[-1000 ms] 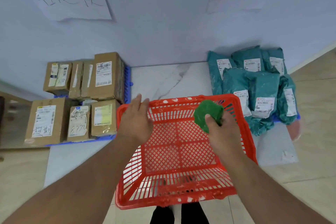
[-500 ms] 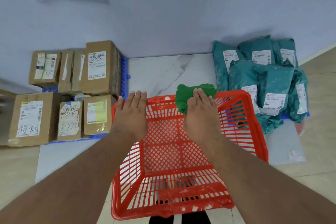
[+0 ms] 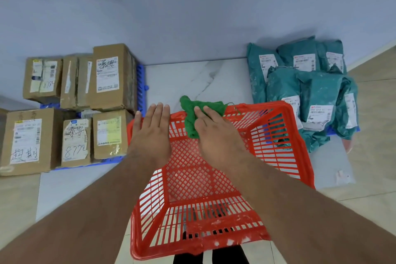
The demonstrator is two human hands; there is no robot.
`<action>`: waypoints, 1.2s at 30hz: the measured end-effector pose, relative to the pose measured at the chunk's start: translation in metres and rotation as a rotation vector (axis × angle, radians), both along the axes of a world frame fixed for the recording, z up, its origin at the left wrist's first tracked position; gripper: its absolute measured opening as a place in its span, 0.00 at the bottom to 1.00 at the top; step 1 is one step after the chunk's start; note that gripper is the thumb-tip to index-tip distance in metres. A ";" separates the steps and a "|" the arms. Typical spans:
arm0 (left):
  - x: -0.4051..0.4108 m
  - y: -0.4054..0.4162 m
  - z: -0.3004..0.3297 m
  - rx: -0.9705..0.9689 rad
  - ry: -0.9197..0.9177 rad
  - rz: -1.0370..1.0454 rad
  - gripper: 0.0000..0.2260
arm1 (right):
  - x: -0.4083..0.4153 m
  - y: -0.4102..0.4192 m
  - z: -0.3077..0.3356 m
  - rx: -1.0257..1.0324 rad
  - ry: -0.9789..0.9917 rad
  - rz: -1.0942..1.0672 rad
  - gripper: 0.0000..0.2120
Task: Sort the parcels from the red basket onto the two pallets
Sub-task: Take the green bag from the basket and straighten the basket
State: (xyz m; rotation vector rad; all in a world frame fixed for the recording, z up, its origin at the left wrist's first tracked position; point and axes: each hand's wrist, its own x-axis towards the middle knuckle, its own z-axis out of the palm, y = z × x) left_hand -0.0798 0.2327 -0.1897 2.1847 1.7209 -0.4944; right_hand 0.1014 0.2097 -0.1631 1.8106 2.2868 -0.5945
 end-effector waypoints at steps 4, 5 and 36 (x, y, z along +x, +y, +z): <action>-0.001 0.002 0.000 -0.011 -0.001 -0.011 0.43 | 0.024 0.007 0.016 -0.026 -0.171 0.024 0.25; -0.002 0.002 -0.001 -0.014 -0.006 -0.014 0.42 | 0.031 0.007 0.019 -0.018 -0.194 -0.006 0.25; -0.003 0.004 -0.001 -0.008 -0.032 -0.015 0.41 | 0.030 -0.062 0.009 -0.245 0.551 -0.847 0.02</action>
